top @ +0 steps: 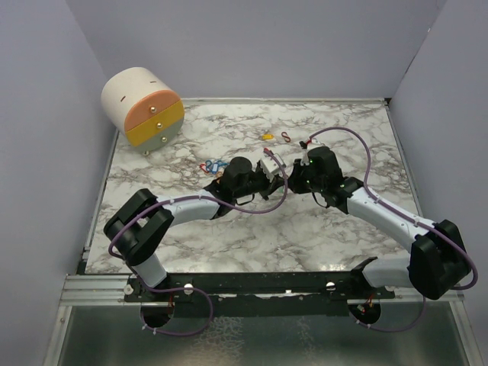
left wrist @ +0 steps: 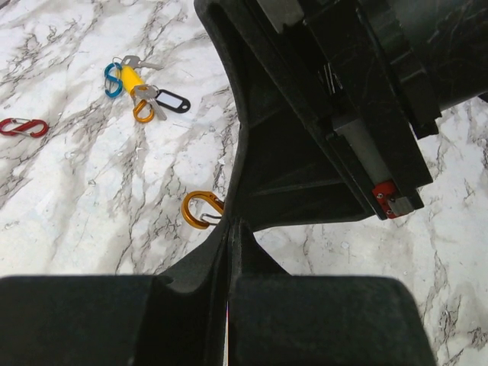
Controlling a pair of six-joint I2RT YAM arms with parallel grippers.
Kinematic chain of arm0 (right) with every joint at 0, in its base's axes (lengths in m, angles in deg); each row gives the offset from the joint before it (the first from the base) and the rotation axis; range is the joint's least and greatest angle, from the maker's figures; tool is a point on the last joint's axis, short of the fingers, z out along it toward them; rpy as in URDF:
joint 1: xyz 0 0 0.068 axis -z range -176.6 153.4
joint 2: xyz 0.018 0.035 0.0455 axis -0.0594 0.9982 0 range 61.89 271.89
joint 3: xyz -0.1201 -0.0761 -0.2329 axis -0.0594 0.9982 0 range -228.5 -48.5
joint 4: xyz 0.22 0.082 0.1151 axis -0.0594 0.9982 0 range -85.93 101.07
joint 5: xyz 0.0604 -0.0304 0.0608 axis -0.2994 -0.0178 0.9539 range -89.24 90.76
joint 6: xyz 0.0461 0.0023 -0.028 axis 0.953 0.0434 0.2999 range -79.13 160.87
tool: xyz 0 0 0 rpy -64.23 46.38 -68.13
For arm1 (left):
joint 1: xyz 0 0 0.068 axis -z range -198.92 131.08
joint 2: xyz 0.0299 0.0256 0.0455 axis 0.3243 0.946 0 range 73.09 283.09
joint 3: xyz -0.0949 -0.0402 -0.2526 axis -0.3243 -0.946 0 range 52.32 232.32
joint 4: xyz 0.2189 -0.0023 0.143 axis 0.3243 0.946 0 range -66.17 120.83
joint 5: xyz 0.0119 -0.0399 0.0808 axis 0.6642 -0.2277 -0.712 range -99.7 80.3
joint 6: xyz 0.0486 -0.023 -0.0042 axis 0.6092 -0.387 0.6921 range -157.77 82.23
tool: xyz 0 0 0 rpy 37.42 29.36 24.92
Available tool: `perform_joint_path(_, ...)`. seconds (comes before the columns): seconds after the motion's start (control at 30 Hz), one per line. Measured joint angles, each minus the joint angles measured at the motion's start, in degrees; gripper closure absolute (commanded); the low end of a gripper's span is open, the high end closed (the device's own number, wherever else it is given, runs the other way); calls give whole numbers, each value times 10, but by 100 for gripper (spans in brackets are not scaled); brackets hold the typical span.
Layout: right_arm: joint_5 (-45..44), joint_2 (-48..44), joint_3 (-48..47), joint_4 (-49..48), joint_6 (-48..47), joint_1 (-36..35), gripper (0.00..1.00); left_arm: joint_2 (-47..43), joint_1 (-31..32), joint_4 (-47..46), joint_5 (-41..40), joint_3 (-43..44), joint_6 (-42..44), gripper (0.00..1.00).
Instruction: Put the keys on the keyring
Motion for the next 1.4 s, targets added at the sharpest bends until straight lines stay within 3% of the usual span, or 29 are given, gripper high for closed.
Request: perform_joint_path(1.4, 11, -10, 0, 16, -6, 0, 99, 15, 0, -1, -1, 12, 33, 100)
